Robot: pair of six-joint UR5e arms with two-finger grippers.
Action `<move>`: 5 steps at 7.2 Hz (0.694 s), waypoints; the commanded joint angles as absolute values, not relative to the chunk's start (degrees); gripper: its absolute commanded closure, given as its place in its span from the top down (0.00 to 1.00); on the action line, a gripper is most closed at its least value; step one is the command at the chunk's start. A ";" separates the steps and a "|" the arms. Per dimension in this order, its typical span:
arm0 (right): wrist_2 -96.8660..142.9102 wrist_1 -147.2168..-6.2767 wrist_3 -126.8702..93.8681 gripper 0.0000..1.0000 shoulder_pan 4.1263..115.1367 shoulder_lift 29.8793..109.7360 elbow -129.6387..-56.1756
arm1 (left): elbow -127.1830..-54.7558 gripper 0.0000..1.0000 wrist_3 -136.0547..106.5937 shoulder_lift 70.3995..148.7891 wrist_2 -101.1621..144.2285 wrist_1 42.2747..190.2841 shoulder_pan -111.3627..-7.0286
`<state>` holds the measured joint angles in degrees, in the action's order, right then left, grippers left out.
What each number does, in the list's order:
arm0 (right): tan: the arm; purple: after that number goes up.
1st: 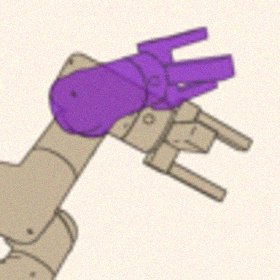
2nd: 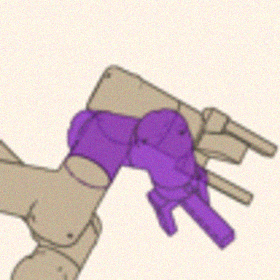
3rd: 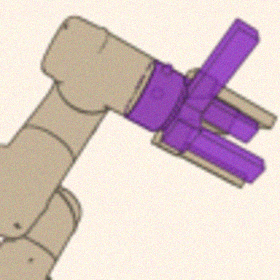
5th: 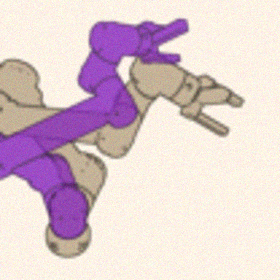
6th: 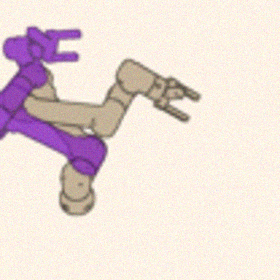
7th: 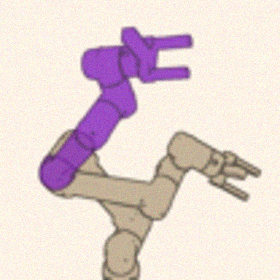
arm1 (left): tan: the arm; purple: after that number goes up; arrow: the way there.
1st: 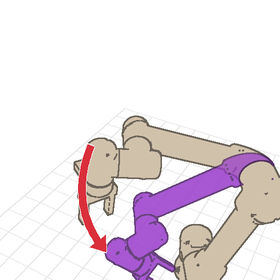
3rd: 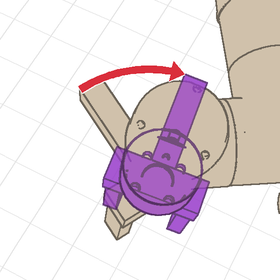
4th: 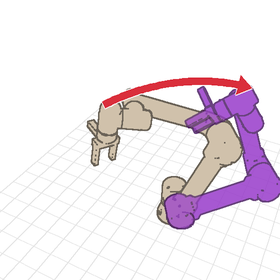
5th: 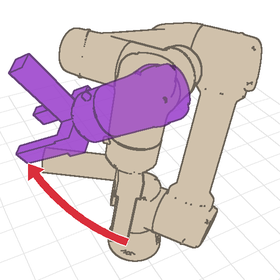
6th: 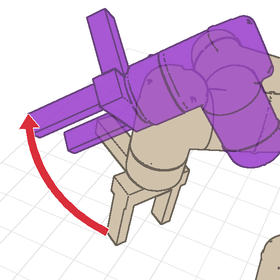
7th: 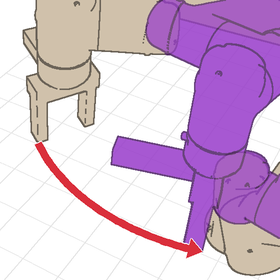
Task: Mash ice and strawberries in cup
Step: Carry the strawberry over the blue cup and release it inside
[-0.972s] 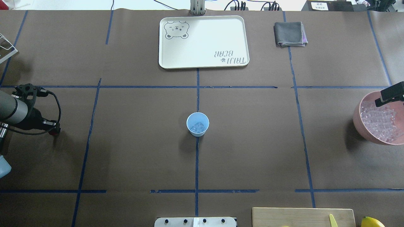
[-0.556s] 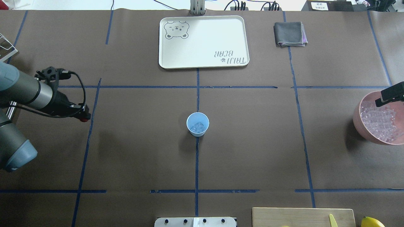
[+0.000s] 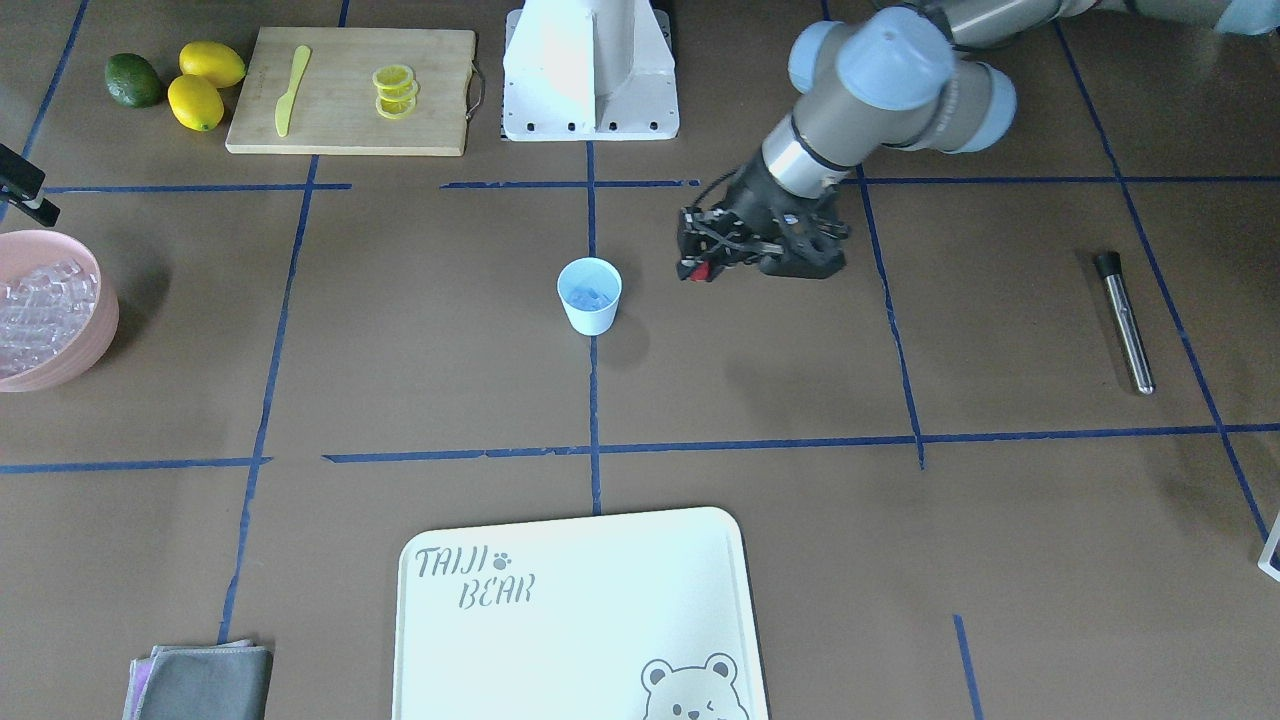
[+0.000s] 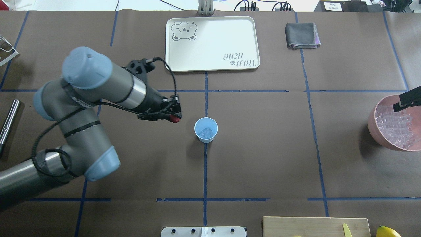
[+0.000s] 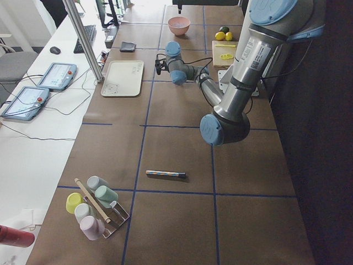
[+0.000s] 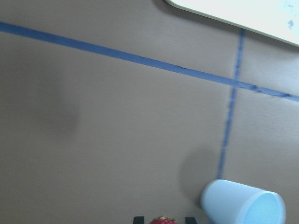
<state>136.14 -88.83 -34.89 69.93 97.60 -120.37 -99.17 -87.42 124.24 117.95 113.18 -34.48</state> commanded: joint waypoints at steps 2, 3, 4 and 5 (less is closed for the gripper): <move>136.14 -88.77 -34.98 1.00 70.49 97.73 -120.59 | -93.53 0.00 -88.95 131.83 109.63 108.81 -29.72; 136.14 -88.77 -34.89 1.00 70.40 97.73 -120.50 | -93.17 0.03 -88.77 131.84 107.77 108.98 -28.66; 136.14 -88.77 -34.98 1.00 70.40 97.65 -120.50 | -93.08 0.09 -88.86 131.84 107.75 108.98 -28.22; 136.14 -88.77 -34.89 1.00 70.49 97.65 -120.50 | -93.25 0.33 -88.94 131.92 107.75 109.07 -28.21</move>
